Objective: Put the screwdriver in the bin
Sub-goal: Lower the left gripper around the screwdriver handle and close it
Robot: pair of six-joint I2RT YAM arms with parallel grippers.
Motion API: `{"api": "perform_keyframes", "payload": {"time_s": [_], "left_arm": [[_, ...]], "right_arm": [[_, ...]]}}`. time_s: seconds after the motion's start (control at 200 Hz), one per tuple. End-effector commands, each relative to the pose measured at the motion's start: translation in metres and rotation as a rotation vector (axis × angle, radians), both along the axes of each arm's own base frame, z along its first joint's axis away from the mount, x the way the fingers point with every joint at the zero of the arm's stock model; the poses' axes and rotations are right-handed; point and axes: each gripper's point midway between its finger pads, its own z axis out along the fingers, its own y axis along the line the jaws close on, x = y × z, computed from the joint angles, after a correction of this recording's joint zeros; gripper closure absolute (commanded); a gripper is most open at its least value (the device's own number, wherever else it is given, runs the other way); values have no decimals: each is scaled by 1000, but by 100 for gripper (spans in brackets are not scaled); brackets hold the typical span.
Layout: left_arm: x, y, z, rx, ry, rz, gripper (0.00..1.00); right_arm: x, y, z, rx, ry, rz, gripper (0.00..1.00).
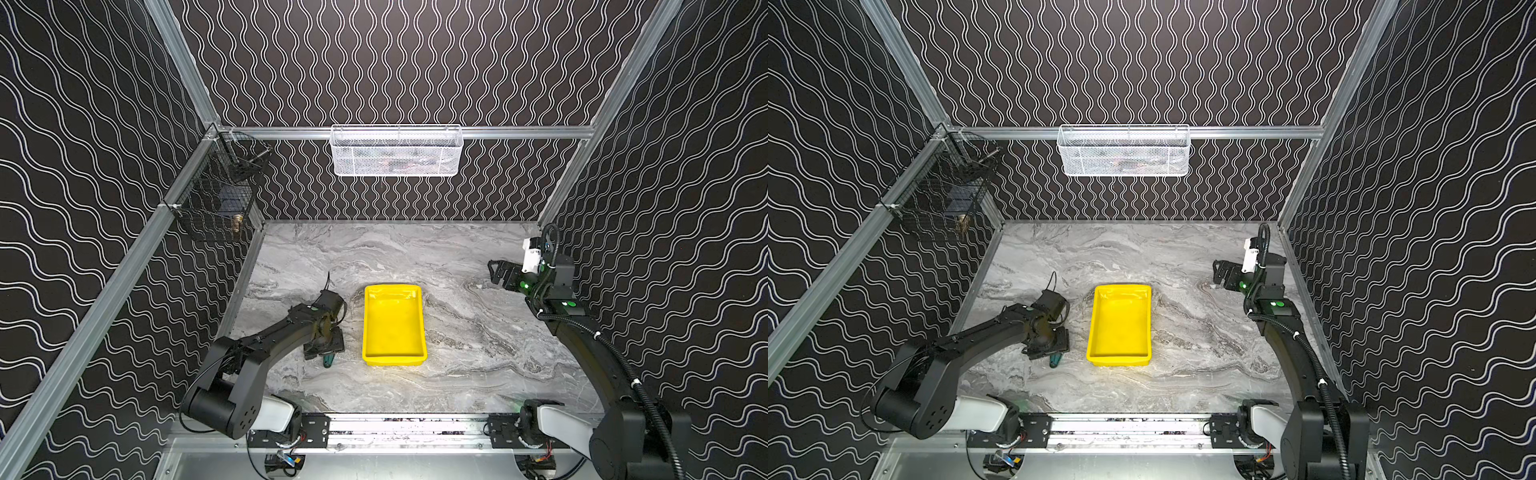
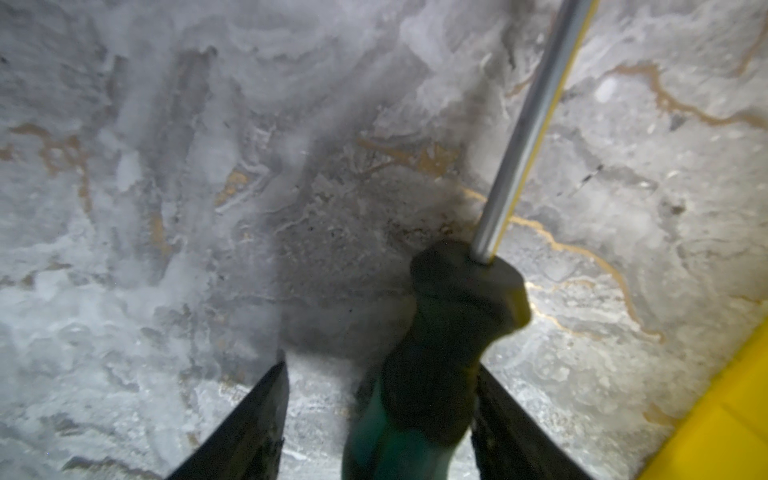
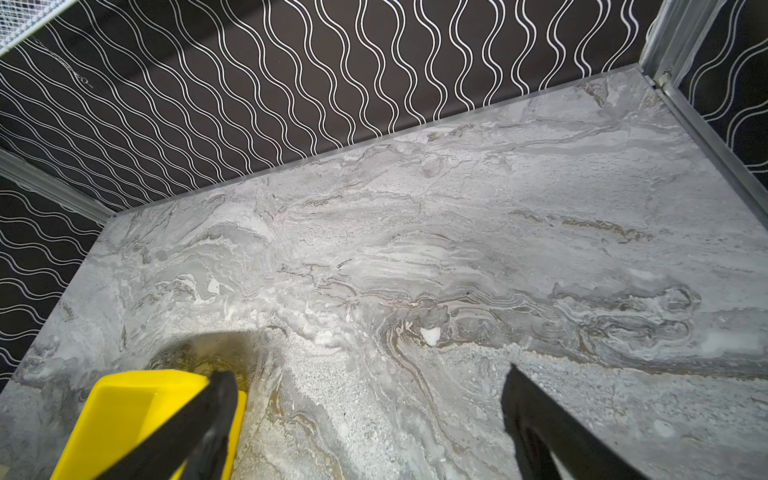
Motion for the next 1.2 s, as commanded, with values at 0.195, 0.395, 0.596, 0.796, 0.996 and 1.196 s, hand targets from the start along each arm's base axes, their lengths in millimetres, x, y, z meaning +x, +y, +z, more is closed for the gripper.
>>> {"api": "perform_keyframes", "payload": {"time_s": [0.195, 0.395, 0.596, 0.796, 0.996, 1.196], "left_arm": [[8, -17, -6, -91, -38, -13, 34], [13, -30, -1, -162, -81, -34, 41], [20, -36, 0, -191, -101, -54, 53], [23, -40, 0, -202, -103, -62, 58], [21, -38, -5, -180, -72, -71, 54], [13, -26, -1, -107, -20, -85, 54]], "right_arm": [[-1, 1, -1, -5, 2, 8, 1], [-2, 1, -1, -5, 2, 8, 1], [-3, 1, -2, -5, 2, 7, 1], [-3, 0, -2, -9, 3, 3, 1], [-2, 0, -2, -7, 5, 4, 1], [-2, 0, -3, -12, 6, 1, 1]]}}
